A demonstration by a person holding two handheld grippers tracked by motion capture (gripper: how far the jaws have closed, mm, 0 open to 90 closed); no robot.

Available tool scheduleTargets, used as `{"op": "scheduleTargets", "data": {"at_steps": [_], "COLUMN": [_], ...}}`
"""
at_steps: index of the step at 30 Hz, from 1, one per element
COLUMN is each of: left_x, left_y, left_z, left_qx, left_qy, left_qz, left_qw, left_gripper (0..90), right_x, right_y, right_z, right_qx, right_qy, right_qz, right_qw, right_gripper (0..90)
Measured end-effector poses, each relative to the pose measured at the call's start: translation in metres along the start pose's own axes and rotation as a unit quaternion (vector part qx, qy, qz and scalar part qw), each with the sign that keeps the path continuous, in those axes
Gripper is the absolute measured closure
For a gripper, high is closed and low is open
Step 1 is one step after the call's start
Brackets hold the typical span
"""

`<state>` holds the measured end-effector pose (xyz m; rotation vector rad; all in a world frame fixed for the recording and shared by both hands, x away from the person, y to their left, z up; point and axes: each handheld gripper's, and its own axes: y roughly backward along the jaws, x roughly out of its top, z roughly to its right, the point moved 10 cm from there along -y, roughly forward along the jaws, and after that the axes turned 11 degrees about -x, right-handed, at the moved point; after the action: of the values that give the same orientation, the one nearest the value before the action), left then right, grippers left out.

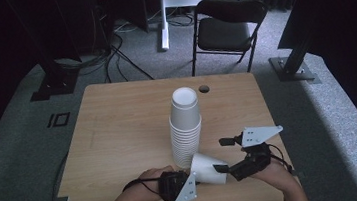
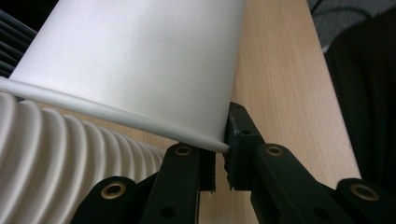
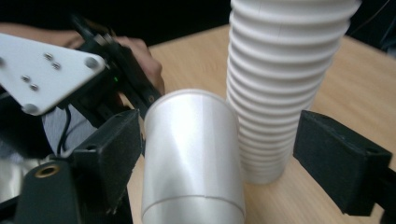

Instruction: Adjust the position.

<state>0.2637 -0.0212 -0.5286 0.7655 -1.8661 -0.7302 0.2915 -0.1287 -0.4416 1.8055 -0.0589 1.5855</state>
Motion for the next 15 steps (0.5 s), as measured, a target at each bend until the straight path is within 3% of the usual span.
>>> {"op": "scheduleTargets", "data": {"at_steps": [1, 3, 4, 5, 6, 8, 14, 15], "left_x": [-0.003, -0.004, -0.006, -0.006, -0.007, -0.009, -0.011, -0.012], "left_y": [-0.002, -0.003, -0.005, -0.005, -0.007, -0.008, -0.011, -0.013], "left_z": [0.001, 0.002, 0.003, 0.003, 0.004, 0.006, 0.007, 0.008], "left_qx": [0.011, 0.012, 0.023, 0.023, 0.031, 0.031, 0.036, 0.042], "left_qy": [-0.025, -0.035, -0.06, -0.06, -0.074, -0.089, -0.11, -0.129], "left_qz": [-0.028, -0.036, -0.06, -0.06, -0.076, -0.09, -0.111, -0.128], "left_qw": [0.9992, 0.9986, 0.9961, 0.9961, 0.9938, 0.9915, 0.9871, 0.9825], "left_gripper": [84.0, 83.9, 83.9, 83.9, 83.9, 83.8, 83.8, 83.8], "right_x": [-0.007, -0.011, -0.02, -0.02, -0.027, -0.031, -0.036, -0.039], "right_y": [-0.006, -0.009, -0.015, -0.015, -0.021, -0.026, -0.033, -0.035], "right_z": [0.0, 0.0, -0.005, -0.005, -0.008, -0.009, -0.015, -0.017], "right_qx": [0.0, 0.004, 0.022, 0.022, 0.031, 0.034, 0.048, 0.05], "right_qy": [0.005, 0.009, 0.009, 0.009, 0.012, 0.01, 0.007, 0.016], "right_qz": [-0.026, -0.039, -0.067, -0.067, -0.09, -0.106, -0.128, -0.141], "right_qw": [0.9996, 0.9992, 0.9975, 0.9975, 0.9954, 0.9937, 0.9906, 0.9887], "right_gripper": [19.0, 19.1, 20.2, 20.2, 19.7, 19.6, 17.6, 16.6]}}
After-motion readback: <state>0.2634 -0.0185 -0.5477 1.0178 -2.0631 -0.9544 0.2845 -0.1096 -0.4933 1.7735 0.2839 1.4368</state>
